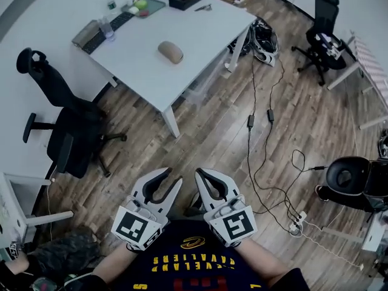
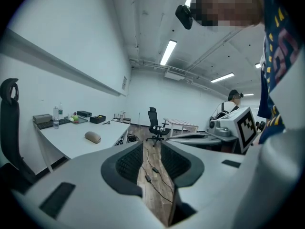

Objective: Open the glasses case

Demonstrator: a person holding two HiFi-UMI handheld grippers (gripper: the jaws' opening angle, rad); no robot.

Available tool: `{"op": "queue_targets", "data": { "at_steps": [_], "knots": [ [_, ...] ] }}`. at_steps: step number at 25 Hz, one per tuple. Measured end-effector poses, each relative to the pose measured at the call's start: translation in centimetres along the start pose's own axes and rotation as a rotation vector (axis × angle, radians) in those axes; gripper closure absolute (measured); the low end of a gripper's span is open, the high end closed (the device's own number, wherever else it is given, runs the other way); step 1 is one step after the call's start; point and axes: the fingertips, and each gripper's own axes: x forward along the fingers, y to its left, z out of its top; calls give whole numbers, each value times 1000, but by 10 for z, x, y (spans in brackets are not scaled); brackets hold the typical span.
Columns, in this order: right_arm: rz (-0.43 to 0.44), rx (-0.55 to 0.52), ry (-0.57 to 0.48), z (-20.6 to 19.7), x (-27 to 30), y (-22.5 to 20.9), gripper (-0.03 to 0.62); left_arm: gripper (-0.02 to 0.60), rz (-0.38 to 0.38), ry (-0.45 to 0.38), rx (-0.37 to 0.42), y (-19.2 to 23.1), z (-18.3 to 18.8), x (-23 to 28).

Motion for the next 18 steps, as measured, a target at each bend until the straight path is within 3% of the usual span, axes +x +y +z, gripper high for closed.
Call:
{"op": "queue_targets", "data": {
  "at_steps": [8,18],
  "knots": [
    [9,51,51,-15,9,-12,585,454,28,8,-41,15,-6,6],
    [-69,83,63,-9,54,-54,585,455,-31,5,-31,61,7,50]
  ]
}}
